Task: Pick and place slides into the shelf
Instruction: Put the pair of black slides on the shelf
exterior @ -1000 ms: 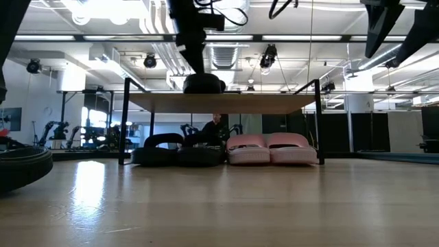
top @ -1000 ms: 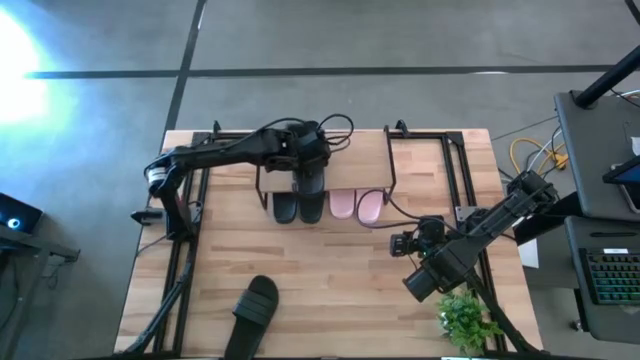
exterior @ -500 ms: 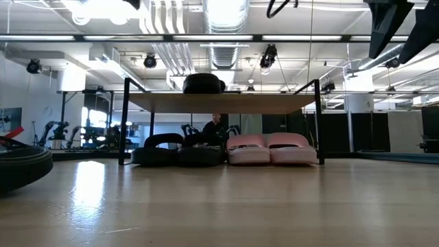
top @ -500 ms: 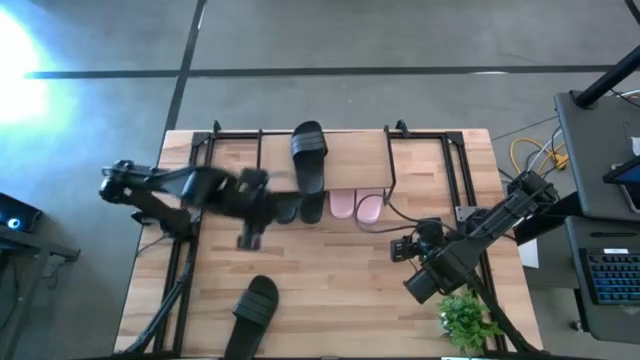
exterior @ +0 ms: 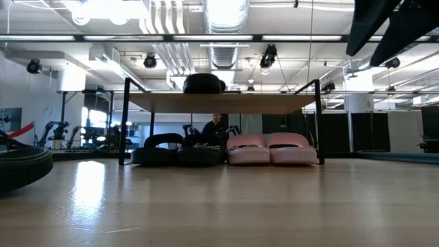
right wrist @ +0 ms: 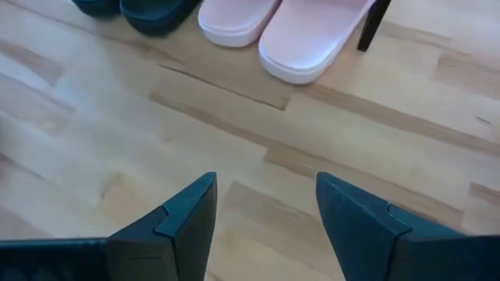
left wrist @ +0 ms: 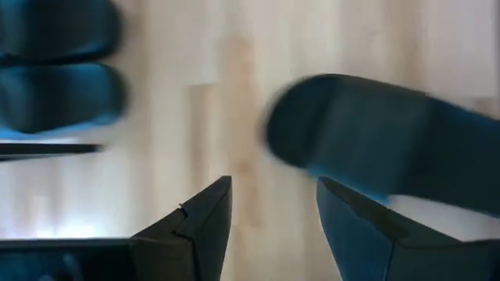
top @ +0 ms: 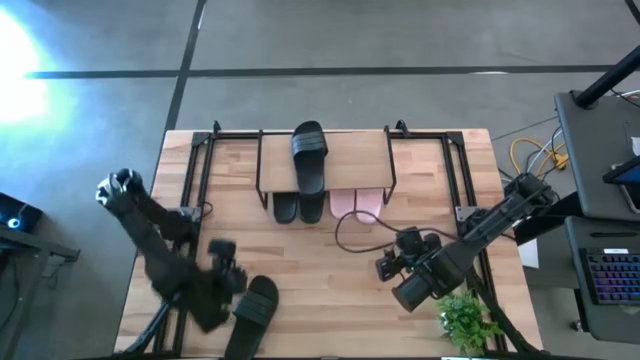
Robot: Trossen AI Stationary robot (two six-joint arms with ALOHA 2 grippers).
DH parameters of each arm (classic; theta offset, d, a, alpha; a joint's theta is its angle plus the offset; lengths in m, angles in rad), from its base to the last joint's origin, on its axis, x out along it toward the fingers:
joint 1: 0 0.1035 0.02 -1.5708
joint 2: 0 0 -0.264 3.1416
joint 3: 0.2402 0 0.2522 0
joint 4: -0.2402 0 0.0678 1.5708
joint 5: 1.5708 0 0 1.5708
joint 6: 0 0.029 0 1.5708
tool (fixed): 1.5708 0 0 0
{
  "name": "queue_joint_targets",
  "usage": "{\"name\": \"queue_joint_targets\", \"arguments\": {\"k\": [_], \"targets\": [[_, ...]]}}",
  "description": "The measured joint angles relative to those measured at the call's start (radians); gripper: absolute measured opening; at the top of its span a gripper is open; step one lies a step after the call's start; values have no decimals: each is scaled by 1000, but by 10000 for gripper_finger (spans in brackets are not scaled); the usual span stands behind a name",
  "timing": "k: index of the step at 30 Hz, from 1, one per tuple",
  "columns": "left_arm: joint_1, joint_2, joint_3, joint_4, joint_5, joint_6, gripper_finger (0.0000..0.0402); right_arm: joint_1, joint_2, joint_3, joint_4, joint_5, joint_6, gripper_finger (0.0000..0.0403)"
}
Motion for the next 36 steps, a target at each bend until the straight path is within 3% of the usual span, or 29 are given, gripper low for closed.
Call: {"name": "queue_joint_targets", "arguments": {"k": [4,8,12,17,28,36], "targets": [[-129,112,51,75,2,-121,173,11,5,0,2,-25,-2,210],[-212,257,145,96,-13,-129,173,11,5,0,2,-27,-25,210],[-247,392,223,90,-25,-144,173,10,5,0,2,-26,-46,210],[-255,510,260,-16,-69,-288,173,11,5,0,2,-27,-45,210],[-248,529,144,-17,-137,-366,173,11,5,0,2,-27,-44,210],[-213,519,32,99,-139,-355,173,11,5,0,-7,-66,-54,210]]}}
